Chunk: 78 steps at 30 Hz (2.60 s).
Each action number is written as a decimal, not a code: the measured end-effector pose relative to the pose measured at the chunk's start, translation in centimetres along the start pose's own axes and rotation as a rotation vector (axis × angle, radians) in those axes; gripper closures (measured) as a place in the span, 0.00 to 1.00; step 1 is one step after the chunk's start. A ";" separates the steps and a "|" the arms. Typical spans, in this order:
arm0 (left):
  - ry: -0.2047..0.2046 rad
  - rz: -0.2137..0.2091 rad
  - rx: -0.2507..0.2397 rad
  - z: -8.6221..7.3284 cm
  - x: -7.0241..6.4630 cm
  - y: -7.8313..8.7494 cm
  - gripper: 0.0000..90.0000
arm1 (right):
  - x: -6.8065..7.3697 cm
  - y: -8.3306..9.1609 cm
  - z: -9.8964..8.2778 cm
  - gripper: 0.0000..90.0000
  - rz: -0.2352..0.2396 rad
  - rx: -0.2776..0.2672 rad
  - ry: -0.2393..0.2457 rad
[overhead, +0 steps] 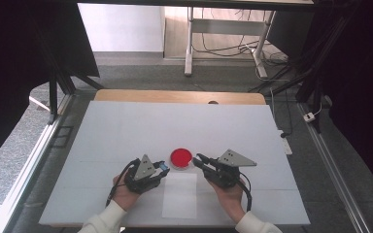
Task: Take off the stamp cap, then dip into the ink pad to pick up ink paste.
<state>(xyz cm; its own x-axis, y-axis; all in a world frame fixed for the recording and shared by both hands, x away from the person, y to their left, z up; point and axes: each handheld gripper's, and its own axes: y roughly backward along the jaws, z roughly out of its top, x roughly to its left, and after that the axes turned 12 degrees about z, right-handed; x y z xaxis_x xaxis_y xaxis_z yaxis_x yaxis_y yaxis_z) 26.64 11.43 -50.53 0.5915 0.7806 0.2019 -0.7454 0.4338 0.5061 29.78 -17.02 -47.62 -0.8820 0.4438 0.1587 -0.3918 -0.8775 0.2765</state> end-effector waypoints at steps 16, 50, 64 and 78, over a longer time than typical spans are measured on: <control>0.084 0.013 -0.011 -2.3 2.7 3.1 0.73 | -0.7 -0.2 -0.1 0.83 0.014 0.045 0.016; 0.138 0.040 0.009 -4.9 4.1 5.8 0.72 | -1.1 0.2 0.4 0.83 0.010 0.055 0.032; 0.136 0.029 0.013 -4.8 4.1 5.5 0.72 | -1.5 -0.7 0.9 0.83 0.008 0.072 0.032; 0.135 0.022 0.020 -4.7 4.0 5.3 0.72 | -2.5 -2.3 1.5 0.83 0.012 0.114 0.023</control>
<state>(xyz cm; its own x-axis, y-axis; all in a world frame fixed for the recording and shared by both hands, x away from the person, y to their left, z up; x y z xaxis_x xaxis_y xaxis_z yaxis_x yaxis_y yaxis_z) 23.63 18.98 -51.03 0.5269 0.8442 0.0990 -0.7509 0.4078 0.5195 33.25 -15.84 -47.24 -0.8930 0.4275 0.1409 -0.3497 -0.8559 0.3810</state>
